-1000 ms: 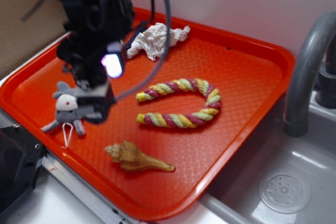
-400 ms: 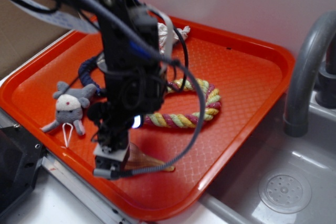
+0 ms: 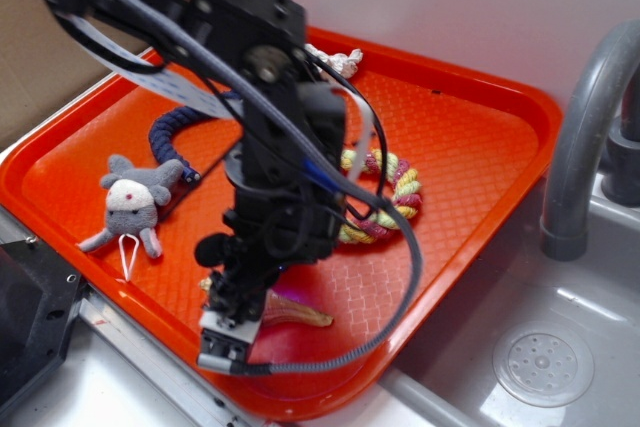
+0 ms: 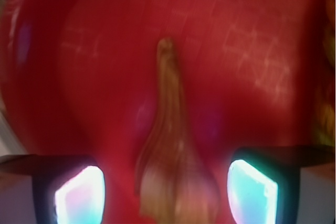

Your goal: Grab the shell.

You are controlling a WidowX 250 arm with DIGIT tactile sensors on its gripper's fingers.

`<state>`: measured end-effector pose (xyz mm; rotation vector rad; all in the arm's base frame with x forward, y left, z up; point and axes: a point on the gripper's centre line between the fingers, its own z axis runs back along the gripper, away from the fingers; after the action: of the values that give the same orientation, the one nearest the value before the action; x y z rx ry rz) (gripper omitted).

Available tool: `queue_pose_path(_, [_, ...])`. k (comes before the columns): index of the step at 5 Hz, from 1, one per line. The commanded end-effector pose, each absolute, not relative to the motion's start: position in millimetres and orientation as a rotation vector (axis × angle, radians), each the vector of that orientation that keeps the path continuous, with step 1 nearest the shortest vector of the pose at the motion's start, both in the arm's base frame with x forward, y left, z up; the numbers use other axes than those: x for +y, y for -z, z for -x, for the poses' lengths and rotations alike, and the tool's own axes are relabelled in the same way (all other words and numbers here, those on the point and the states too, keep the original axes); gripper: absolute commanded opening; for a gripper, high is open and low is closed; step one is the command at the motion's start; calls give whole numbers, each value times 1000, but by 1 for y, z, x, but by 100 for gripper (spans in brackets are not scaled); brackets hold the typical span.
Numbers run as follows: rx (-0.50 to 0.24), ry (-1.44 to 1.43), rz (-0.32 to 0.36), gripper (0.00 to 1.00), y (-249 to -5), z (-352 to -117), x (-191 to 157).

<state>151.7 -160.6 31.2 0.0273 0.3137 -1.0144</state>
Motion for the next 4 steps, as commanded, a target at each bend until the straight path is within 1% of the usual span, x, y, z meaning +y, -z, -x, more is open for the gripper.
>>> queue_pose_path(1, [403, 962, -54, 72, -14, -146, -159])
queue_pose_path(2, [431, 956, -90, 0, -9, -144, -153])
queue_pose_path(3, [439, 946, -105, 0, -10, -144, -148])
queue_pose_path(4, [417, 921, -97, 0, -22, -147, -147])
